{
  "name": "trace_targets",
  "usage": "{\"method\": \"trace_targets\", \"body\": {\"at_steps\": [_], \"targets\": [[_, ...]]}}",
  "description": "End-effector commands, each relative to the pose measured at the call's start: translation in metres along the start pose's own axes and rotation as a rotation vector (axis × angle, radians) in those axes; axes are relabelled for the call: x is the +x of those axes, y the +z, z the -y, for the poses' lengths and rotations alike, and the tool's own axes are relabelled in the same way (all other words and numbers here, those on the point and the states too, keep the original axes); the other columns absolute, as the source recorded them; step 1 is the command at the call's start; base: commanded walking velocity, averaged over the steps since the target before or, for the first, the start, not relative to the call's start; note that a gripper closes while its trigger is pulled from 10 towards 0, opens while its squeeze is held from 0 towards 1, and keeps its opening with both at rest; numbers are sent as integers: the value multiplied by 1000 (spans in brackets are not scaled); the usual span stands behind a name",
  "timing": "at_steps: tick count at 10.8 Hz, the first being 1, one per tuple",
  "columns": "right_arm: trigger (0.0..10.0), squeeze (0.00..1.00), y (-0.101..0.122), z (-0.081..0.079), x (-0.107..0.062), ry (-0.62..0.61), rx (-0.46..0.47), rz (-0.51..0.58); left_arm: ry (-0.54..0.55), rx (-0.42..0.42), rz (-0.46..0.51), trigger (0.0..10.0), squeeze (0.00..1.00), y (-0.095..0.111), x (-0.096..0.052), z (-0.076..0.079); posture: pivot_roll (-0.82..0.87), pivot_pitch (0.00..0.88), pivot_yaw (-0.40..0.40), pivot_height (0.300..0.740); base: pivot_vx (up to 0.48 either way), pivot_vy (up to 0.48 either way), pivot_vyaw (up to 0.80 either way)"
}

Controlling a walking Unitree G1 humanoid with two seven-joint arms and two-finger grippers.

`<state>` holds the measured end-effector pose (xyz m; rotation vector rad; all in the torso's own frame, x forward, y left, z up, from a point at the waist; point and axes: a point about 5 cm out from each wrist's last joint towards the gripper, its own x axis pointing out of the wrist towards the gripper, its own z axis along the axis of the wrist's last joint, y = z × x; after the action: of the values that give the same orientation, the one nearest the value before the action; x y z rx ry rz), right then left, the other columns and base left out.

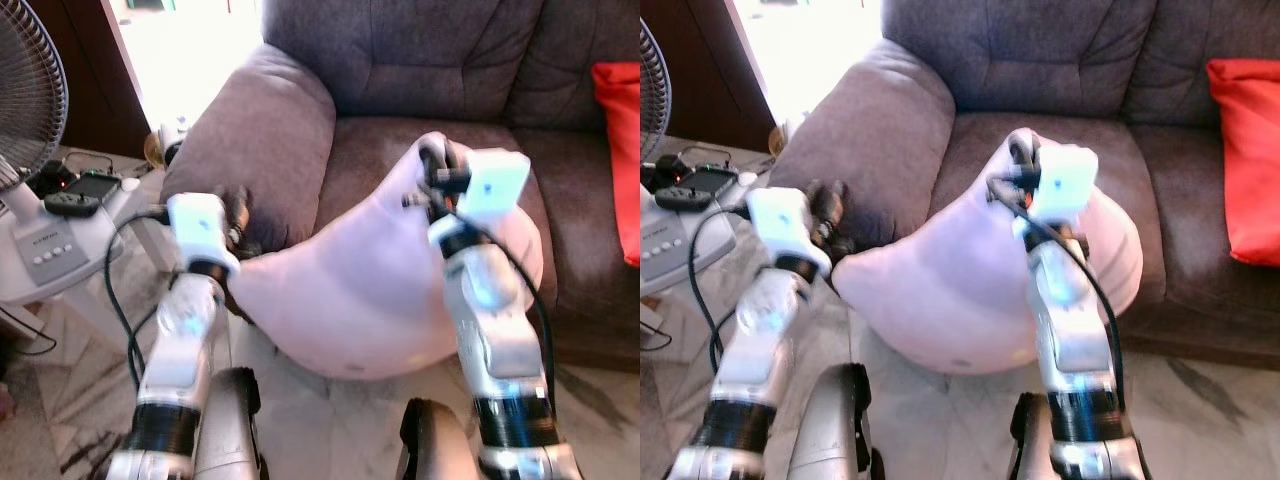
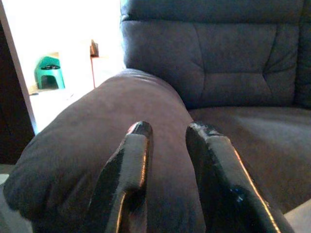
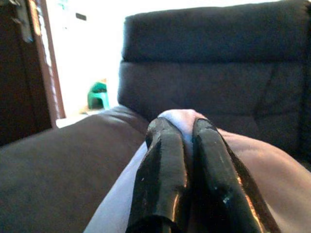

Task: Move the pillow to the sofa from floor

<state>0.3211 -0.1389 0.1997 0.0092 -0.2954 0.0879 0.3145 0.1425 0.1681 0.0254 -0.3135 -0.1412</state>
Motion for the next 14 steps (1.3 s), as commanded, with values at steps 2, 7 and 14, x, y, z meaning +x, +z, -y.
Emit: {"method": "trace_targets", "body": {"at_steps": [2,7,14], "targets": [[10000,0,-1,16,-8,-58,-66,16,17,56,49,10000,0,12,-7,-13,73,0,-20,529,0,0,0],[10000,0,-15,28,-27,-111,-79,-39,18,67,21,10000,0,8,-24,-19,72,0,-25,529,0,0,0],[10000,0,-14,30,-27,-132,-71,-35,24,60,11,10000,0,8,-23,-22,72,0,-23,631,0,0,0]]}}
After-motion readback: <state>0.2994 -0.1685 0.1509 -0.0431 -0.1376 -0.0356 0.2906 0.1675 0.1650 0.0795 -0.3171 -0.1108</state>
